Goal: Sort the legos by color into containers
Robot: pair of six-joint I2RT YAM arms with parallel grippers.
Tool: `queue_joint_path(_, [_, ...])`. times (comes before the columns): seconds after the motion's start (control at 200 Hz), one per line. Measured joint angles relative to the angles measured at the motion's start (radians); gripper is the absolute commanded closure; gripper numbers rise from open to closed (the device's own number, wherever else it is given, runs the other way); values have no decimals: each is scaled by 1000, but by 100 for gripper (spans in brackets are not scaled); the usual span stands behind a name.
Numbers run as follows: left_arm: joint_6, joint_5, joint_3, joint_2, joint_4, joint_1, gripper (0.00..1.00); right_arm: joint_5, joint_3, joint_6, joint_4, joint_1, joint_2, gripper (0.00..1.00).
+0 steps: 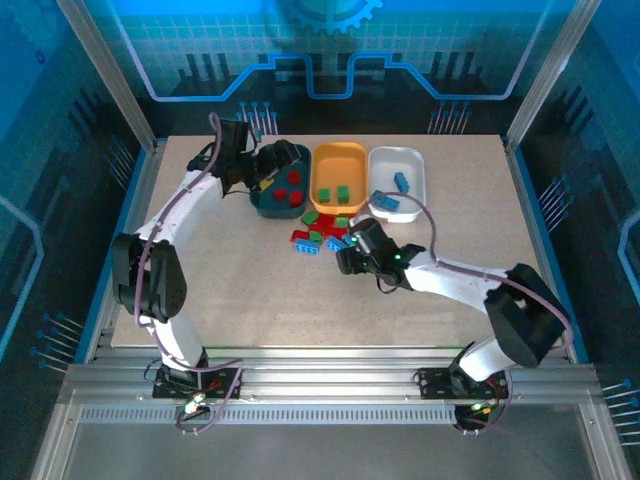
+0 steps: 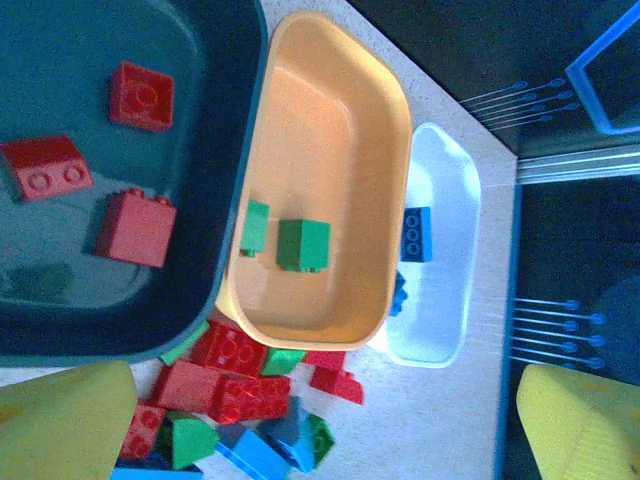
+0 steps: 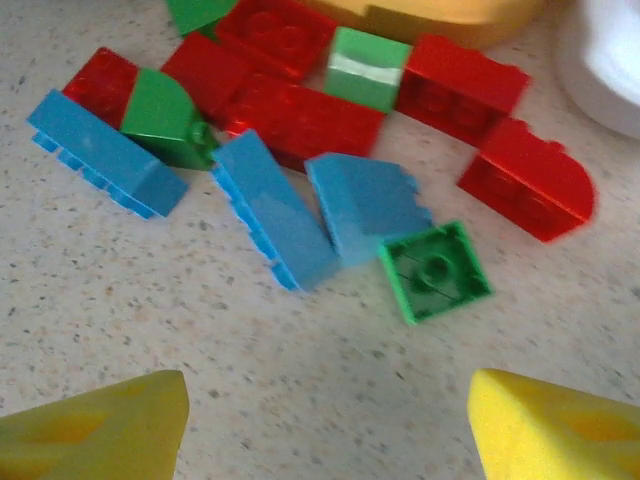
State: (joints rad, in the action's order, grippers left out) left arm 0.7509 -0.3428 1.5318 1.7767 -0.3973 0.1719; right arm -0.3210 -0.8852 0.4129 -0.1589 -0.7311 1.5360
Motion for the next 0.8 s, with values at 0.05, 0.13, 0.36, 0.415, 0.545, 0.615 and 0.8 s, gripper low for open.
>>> queue_joint_path(0.05, [29, -29, -21, 10, 11, -9, 1, 0, -55, -11, -17, -4, 45, 25])
queue_joint_path(0.13, [61, -69, -74, 14, 23, -18, 1, -20, -145, -18, -53, -7, 114, 26])
queue_joint_path(0.36, [154, -184, -208, -9, 89, -19, 1, -113, -296, -28, -143, -8, 262, 40])
queue_joint_path(0.415, [160, -190, -229, -37, 94, -19, 1, -118, -314, -41, -151, -9, 287, 42])
queue_joint_path(0.545, [144, -189, -237, -109, 105, -19, 1, -137, -351, -100, -166, -28, 322, 44])
queue_joint_path(0.615, [130, -190, -237, -132, 119, -19, 1, -143, -361, -140, -166, -39, 323, 44])
queue_joint_path(0.8, [108, -189, -239, -124, 127, -25, 2, -140, -452, -240, -172, -40, 397, 49])
